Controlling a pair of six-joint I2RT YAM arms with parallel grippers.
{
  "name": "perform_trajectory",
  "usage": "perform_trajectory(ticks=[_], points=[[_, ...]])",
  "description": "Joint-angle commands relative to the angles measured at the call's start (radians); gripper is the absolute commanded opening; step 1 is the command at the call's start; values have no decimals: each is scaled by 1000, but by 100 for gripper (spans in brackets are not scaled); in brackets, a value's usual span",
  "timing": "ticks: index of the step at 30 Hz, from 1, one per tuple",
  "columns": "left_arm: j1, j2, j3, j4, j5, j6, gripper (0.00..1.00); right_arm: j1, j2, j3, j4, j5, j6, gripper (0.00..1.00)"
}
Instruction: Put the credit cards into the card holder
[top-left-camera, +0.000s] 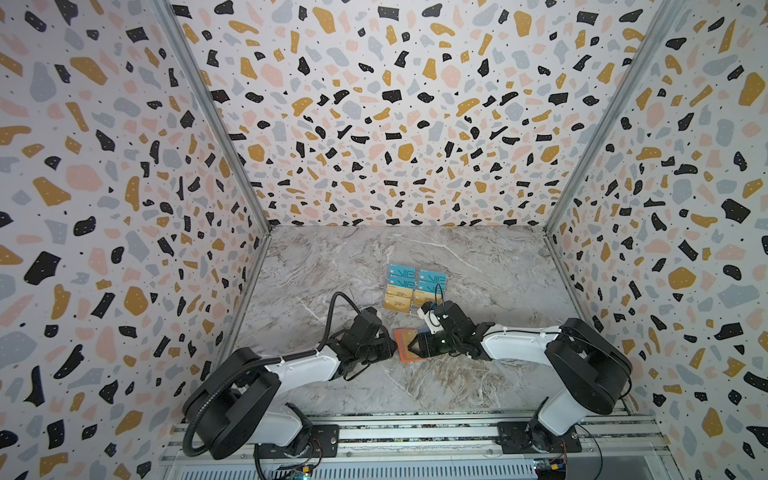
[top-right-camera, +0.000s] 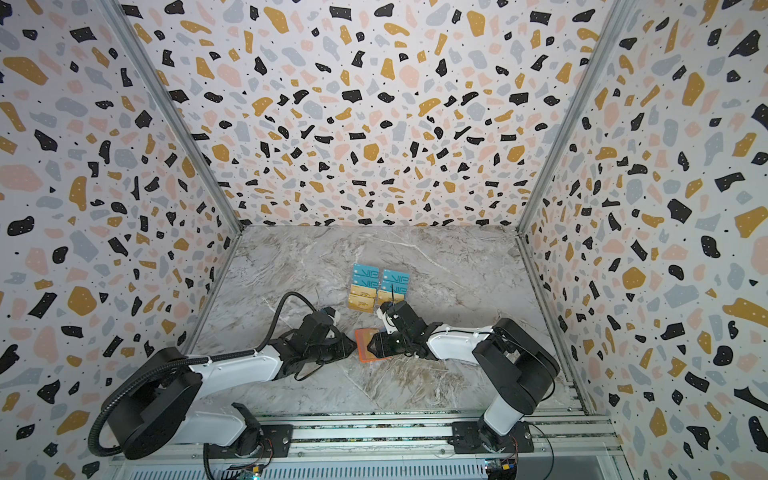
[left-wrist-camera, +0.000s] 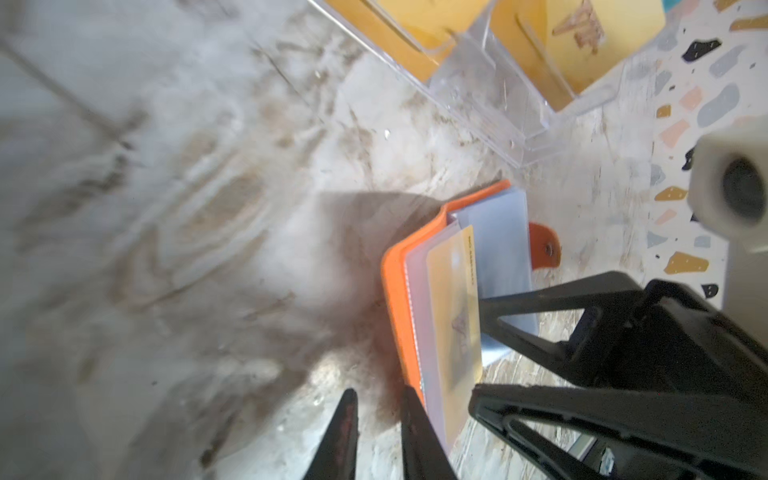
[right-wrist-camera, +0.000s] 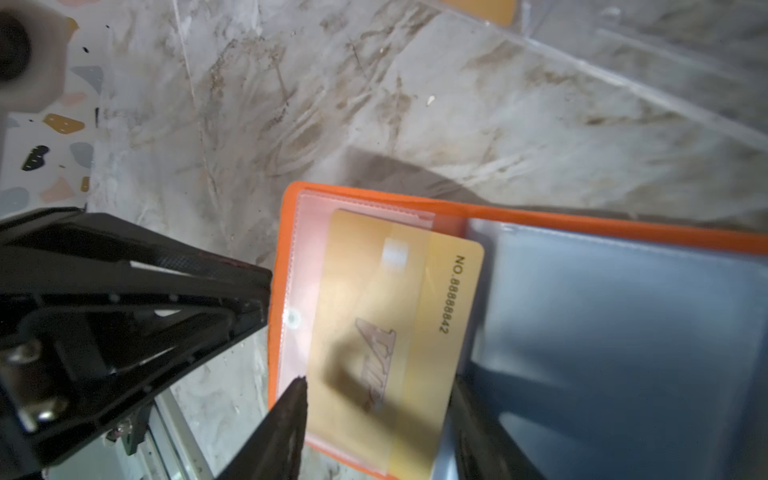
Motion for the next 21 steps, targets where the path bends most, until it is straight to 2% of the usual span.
perform_trajectory(ticks=[1,6,9,15,21], points=[[12,-13,2,-26,-7,14,26,15,28,-19,58,-65,70,56],[12,-3,16,-85,-49,20,36,17,56,-12,97,-82,108,55],[13,-1,44,-195,-140,89,39,21,60,-5,96,-76,114,55],[17,1,92,-177,-119,124,41,21,70,24,37,-38,85,54],[17,61,163,-178,-96,183,42,20,66,47,-19,-1,64,54]])
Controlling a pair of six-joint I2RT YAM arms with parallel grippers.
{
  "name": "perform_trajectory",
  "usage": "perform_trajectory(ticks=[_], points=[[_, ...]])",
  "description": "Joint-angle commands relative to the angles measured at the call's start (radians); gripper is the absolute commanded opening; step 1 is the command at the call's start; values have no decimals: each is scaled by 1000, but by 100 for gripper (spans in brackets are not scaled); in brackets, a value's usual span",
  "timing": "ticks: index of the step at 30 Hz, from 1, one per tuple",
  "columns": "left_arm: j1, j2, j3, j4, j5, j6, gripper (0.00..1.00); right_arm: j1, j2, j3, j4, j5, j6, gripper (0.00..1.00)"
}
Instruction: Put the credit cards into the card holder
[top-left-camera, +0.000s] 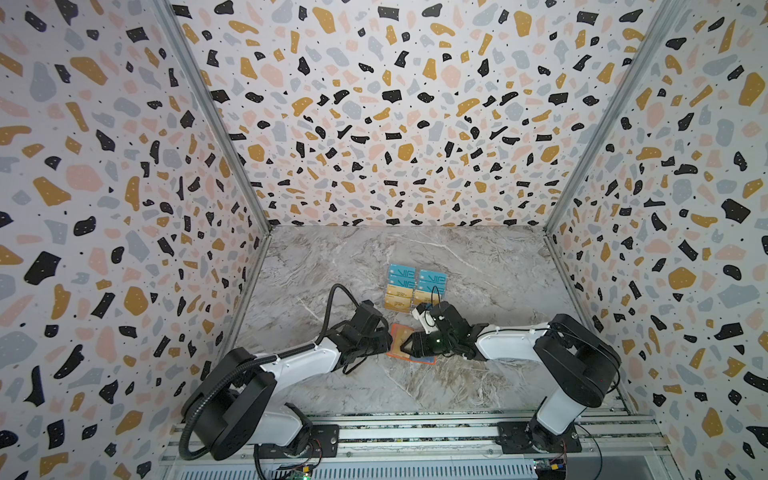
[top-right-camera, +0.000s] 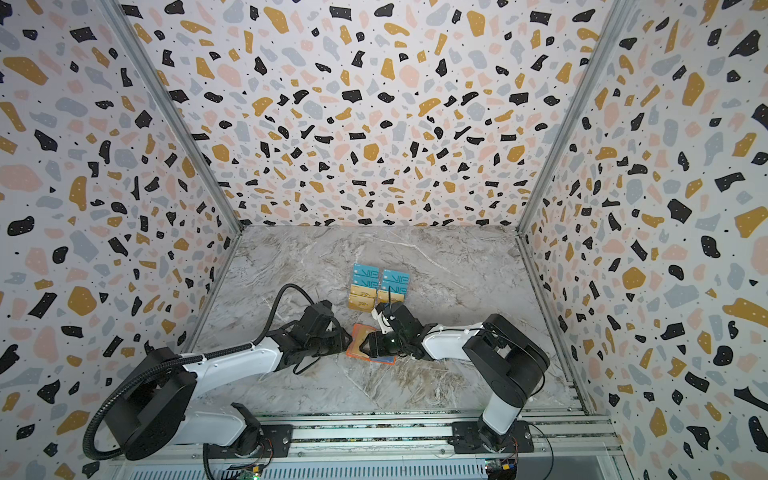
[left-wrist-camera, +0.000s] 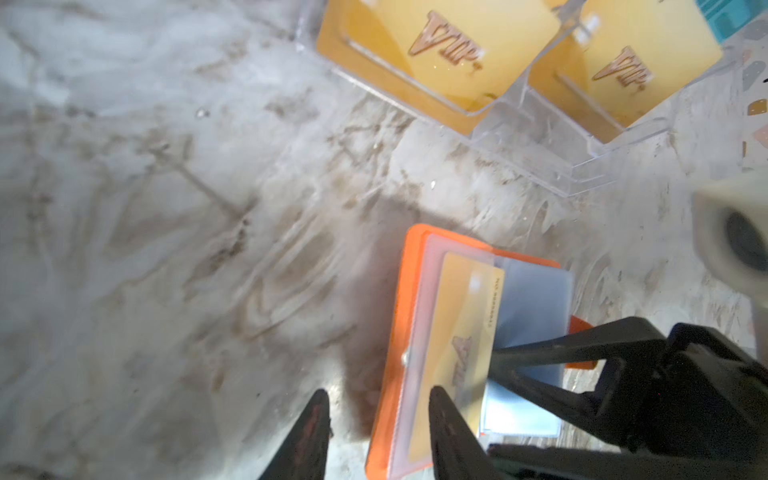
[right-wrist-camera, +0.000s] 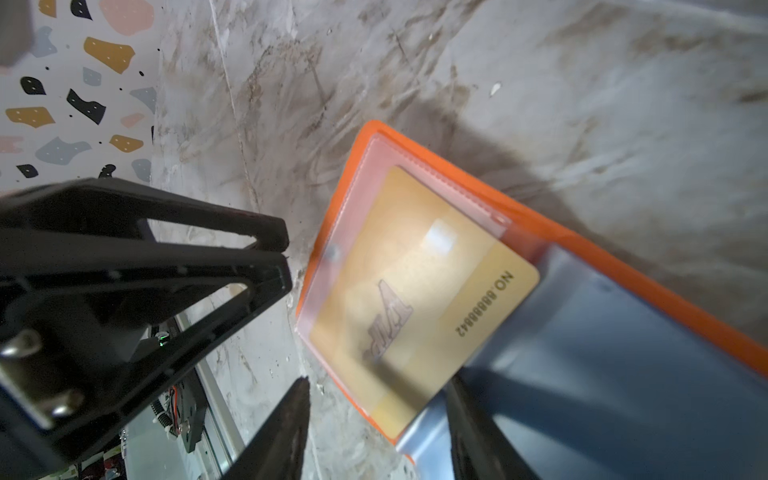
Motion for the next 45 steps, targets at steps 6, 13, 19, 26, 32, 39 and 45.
perform_trajectory(ticks=[6,13,19,26,32,39,45], points=[[7,96,82,-7,18,86,33,7,28,59,-107,69,-51,55],[7,117,55,28,45,61,18,8,65,113,-119,53,-71,54],[7,81,7,58,78,31,24,19,86,137,-135,32,-88,53],[4,53,-35,87,111,8,28,52,94,148,-141,11,-92,51],[2,35,-57,93,113,-1,29,96,78,148,-156,3,-79,51],[3,42,-35,65,109,28,29,100,21,109,-132,15,-17,51],[3,41,-28,48,103,16,28,90,12,154,-243,87,-86,53]])
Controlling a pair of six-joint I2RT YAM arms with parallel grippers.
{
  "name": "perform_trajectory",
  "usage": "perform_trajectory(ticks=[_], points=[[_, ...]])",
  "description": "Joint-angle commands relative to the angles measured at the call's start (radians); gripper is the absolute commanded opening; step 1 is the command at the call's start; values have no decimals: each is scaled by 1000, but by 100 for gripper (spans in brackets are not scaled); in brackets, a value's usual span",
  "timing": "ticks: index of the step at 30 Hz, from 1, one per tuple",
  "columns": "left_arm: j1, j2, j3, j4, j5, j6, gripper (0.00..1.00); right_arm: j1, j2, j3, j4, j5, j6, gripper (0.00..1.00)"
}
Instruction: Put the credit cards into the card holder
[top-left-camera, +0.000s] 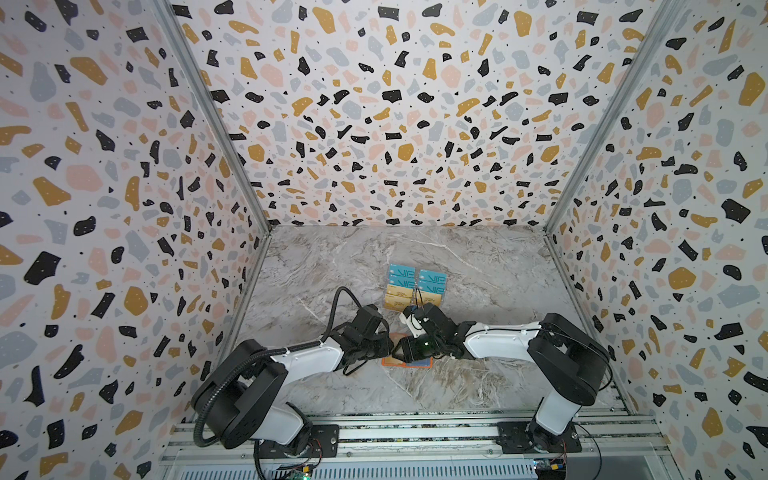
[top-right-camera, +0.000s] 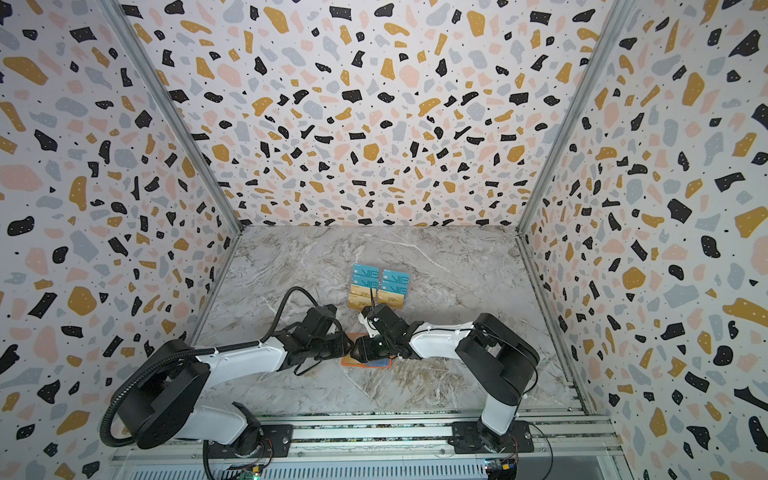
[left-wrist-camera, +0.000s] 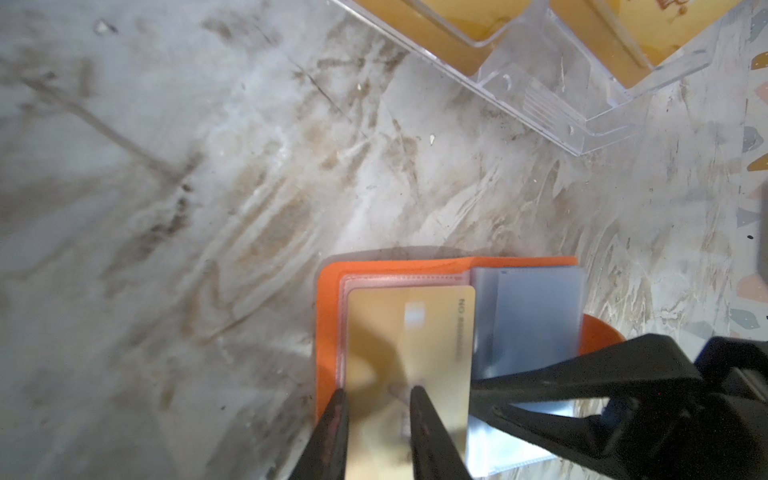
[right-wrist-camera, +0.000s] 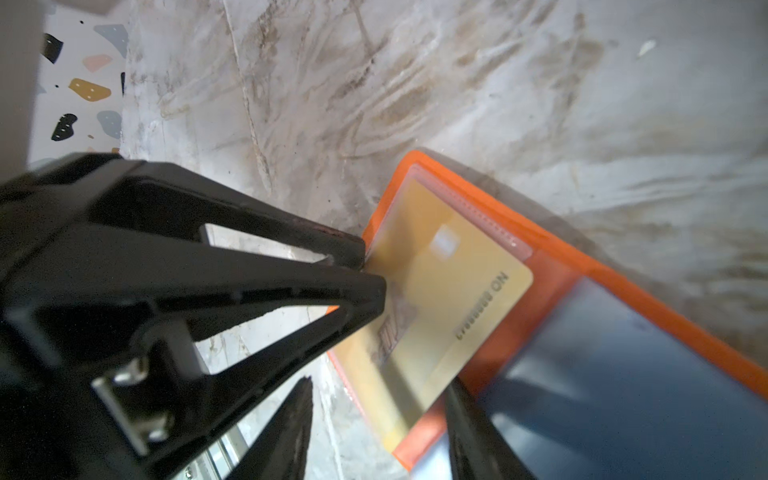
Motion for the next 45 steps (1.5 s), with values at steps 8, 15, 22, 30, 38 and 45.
perform_trajectory(ticks=[8,15,22,30,38,45], points=[[-3,-40,32,-52,-19,1,29,-9,-63,58,-180,130,-100,53],[-3,-85,58,-94,-14,3,30,-22,-104,35,-160,103,-90,52],[-15,-115,125,-161,1,10,30,-93,-138,13,-167,59,-137,39],[-60,-59,185,-77,56,-39,27,-173,-155,-67,-122,28,-184,19],[-92,96,201,52,77,-75,24,-195,-122,-120,-74,9,-182,16],[-105,178,204,94,92,-87,25,-196,-124,-145,-95,56,-192,16]])
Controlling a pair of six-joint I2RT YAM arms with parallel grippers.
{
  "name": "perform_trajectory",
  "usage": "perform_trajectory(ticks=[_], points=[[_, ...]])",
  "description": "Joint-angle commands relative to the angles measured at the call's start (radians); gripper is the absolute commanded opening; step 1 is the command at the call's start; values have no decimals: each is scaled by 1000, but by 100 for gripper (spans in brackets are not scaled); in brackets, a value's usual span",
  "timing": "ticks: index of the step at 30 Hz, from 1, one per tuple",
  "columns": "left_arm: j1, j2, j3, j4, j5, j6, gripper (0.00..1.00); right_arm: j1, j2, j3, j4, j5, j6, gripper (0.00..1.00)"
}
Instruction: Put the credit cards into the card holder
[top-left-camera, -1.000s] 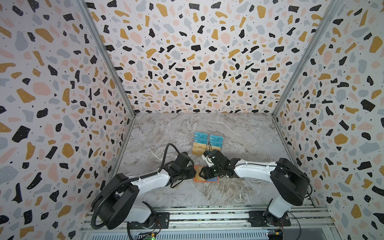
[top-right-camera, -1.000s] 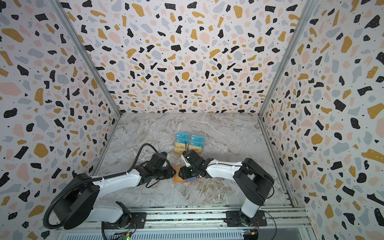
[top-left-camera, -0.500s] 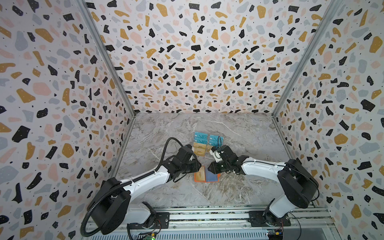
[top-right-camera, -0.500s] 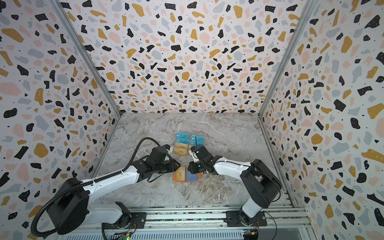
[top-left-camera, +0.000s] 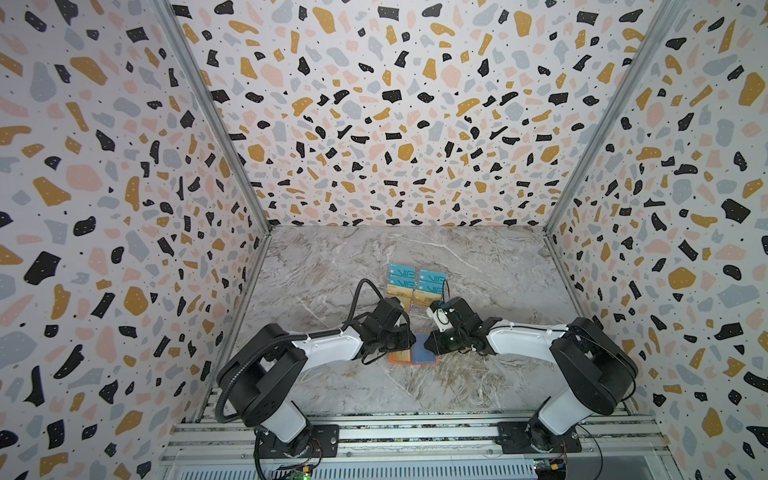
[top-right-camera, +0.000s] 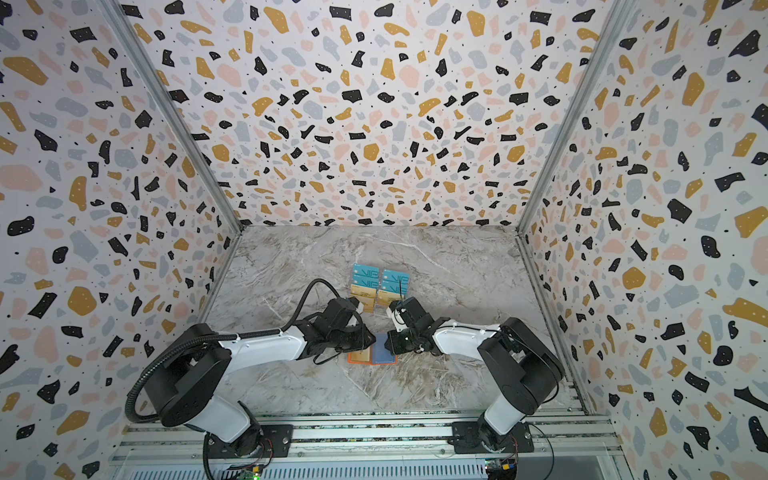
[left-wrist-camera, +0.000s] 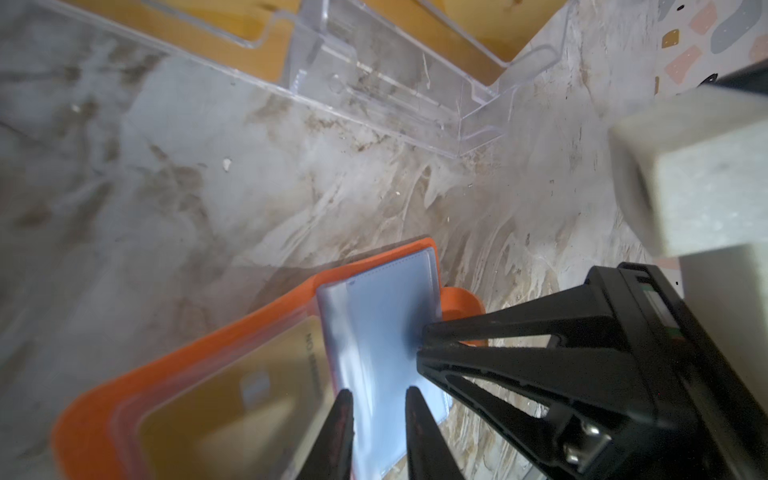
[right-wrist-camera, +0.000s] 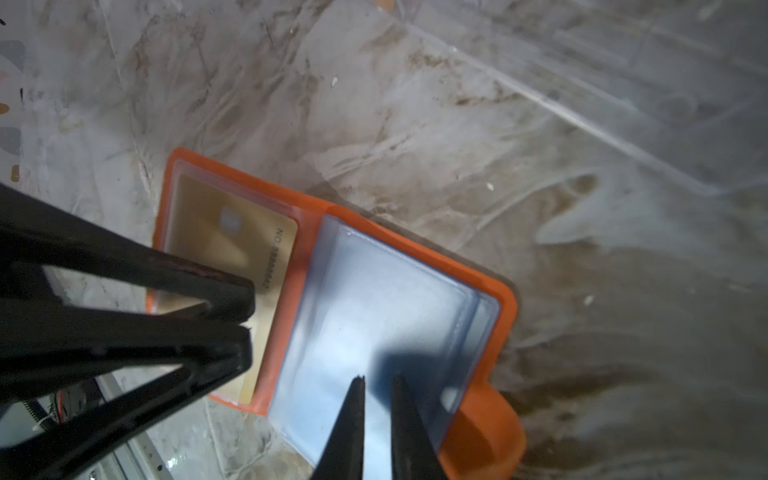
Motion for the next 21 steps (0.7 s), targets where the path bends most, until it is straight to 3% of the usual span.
perform_trajectory(ticks=[1,21], points=[[-4,29,12,78,22,-24,25,-4,-2,-13,-18,33,-20,16],[-3,110,-44,131,11,-40,27,-3,16,-35,5,35,0,16]])
